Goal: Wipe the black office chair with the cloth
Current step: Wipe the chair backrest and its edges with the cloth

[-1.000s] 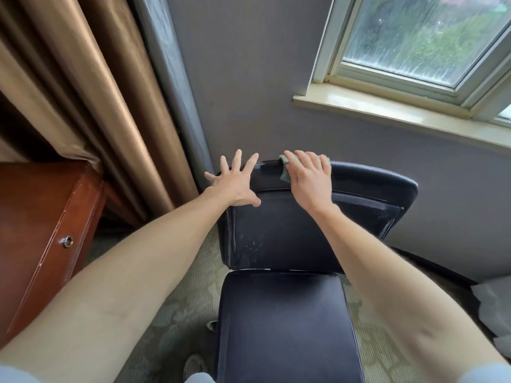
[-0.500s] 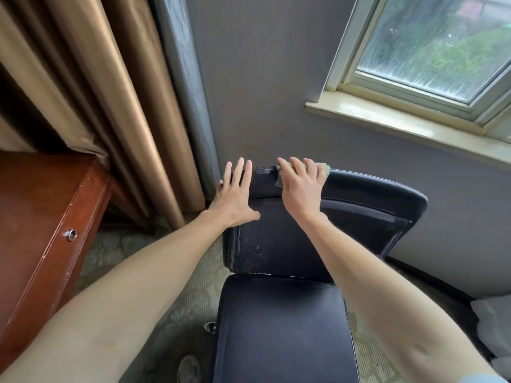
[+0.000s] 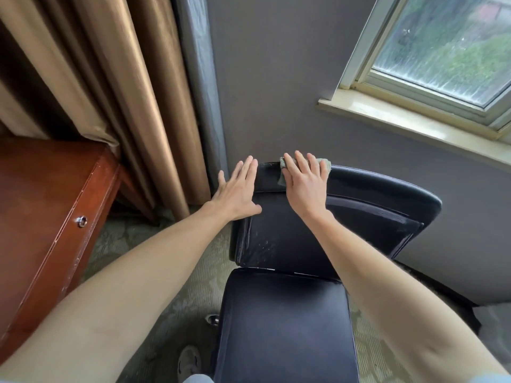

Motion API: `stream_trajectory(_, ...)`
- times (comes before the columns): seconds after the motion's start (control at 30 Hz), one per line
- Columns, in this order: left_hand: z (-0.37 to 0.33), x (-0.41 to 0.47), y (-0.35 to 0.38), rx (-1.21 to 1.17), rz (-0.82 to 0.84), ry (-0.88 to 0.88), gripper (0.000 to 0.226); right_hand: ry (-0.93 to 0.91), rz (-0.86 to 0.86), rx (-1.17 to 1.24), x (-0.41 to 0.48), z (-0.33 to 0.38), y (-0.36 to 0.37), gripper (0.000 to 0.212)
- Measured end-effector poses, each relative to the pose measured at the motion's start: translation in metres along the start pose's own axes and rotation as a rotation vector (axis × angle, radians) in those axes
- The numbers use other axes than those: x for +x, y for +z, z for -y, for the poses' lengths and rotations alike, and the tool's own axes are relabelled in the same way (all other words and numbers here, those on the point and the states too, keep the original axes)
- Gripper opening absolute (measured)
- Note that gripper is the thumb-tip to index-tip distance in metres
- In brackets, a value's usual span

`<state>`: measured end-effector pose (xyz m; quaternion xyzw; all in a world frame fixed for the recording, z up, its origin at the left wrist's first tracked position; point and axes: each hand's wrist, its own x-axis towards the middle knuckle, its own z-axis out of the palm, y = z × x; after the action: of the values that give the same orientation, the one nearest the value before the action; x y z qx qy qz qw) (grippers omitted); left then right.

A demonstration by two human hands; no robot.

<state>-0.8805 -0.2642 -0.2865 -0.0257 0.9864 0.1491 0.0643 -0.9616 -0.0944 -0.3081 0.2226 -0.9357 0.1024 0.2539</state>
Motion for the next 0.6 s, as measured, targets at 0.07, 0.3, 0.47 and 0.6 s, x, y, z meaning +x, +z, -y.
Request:
stream_trajectory(0.07,0.0,-0.001,0.0,-0.029,0.014,-0.019,0.116,-0.023,-0.011,0.027,0.003,0.019,0.005,0.035)
stream_trajectory(0.3,-0.004,-0.004,0.0,-0.017,0.031,-0.057,0.118,-0.07,-0.016,0.068,0.005,0.044,0.009,0.03)
stream_trajectory(0.47,-0.007,0.0,0.003,-0.01,0.021,-0.057,0.114,-0.002,0.008,0.017,0.006,-0.02,-0.015,0.031)
stream_trajectory(0.6,-0.009,0.0,0.002,-0.016,0.019,-0.065,0.114,0.152,0.006,0.023,0.002,-0.041,-0.015,0.035)
